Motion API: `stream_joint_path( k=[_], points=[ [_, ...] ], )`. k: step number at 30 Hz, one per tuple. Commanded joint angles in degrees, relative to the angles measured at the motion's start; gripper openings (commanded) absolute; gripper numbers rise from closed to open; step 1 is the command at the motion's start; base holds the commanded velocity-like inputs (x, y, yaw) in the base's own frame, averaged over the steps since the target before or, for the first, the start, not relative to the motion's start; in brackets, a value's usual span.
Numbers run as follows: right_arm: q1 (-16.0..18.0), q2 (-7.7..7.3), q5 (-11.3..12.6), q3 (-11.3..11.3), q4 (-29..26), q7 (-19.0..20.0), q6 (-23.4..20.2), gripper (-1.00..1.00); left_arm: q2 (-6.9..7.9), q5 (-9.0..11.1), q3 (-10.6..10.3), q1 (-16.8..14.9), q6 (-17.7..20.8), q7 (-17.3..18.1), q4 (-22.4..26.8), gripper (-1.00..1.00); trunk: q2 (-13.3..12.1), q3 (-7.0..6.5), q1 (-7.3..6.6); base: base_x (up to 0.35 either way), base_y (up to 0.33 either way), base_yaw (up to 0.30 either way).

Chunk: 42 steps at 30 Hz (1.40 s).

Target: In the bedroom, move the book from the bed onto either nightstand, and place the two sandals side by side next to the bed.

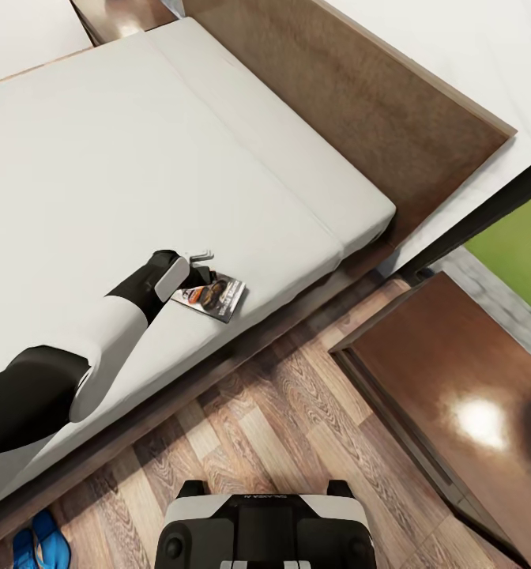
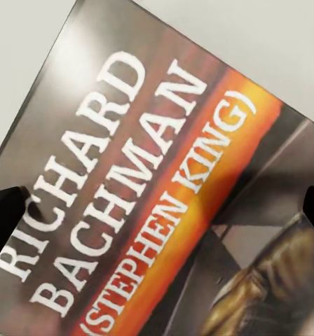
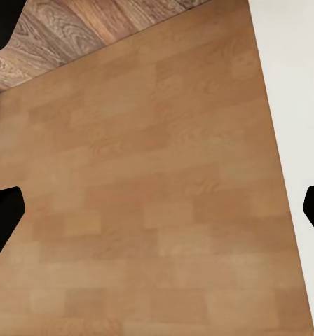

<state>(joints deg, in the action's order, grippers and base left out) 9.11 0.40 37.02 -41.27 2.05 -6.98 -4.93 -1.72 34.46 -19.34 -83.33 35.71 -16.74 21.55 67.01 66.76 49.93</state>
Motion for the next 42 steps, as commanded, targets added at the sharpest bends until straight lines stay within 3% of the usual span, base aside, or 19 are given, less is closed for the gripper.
stream_joint_path(
  k=[1,42],
  points=[
    [0.0,0.04,0.3,-0.5,0.1,-0.1,-0.2,1.00,0.05,0.9,-0.4,0.0,0.2,-0.5,-1.4,1.00,0.0,0.03,0.01,-0.014,0.000,0.000],
    [0.0,0.04,0.3,-0.5,0.1,-0.1,-0.2,1.00,0.10,0.9,-0.4,0.0,0.2,-0.5,-1.4,1.00,0.0,0.03,0.01,-0.034,0.000,0.000]
  ],
)
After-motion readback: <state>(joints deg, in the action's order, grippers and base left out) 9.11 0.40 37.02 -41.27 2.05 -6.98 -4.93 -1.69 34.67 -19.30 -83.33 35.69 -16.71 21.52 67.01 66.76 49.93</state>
